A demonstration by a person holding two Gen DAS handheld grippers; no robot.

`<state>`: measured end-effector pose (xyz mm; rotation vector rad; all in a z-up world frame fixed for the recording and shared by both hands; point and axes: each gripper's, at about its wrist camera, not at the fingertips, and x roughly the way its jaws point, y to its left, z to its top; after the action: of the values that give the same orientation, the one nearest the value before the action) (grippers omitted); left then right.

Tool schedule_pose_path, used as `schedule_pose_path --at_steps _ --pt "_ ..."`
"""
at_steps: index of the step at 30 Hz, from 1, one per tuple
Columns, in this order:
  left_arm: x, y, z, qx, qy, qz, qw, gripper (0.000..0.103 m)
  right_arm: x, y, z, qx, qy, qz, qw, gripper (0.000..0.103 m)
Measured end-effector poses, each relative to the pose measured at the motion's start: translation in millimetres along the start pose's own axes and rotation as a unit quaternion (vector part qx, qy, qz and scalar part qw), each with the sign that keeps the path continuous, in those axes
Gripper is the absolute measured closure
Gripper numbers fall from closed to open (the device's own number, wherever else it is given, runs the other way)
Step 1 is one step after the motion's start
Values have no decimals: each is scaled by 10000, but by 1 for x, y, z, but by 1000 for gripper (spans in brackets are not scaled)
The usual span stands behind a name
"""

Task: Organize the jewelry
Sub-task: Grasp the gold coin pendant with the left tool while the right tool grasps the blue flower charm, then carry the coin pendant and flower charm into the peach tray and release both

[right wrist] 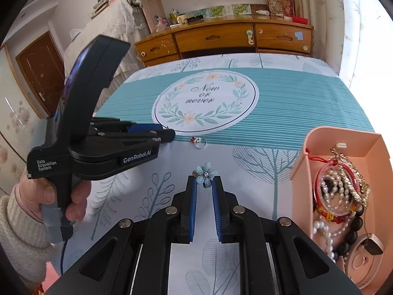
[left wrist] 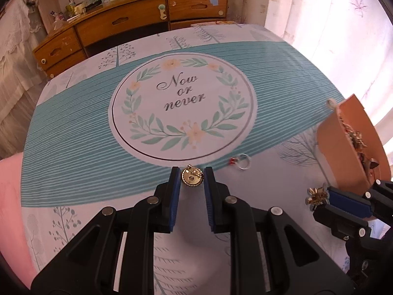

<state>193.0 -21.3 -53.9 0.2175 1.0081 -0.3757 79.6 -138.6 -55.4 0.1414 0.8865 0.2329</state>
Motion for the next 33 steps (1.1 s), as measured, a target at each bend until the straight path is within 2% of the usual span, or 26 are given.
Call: schedule_pose_path --at_steps 7,11,15,25,33 --pt "-46 -46 2 234 -339 -428 9982 87 -43 -12 -4 101 -377 13 9992 90" --pt "-67 -84 9 396 -515 -834 9944 87 -73 -34 -11 244 -573 -149 9979 90" --pt "-71 -127 19 560 -583 -1225 9892 87 -96 -69 -22 529 -652 -397 9957 90" --pt "-38 -223 37 812 -81 -2020 9760 87 -124 -149 -64 1139 -535 -933 9877 90" --pt "-14 -260 41 966 186 -2129 9721 86 -122 -176 -75 1282 -533 -951 9857 90"
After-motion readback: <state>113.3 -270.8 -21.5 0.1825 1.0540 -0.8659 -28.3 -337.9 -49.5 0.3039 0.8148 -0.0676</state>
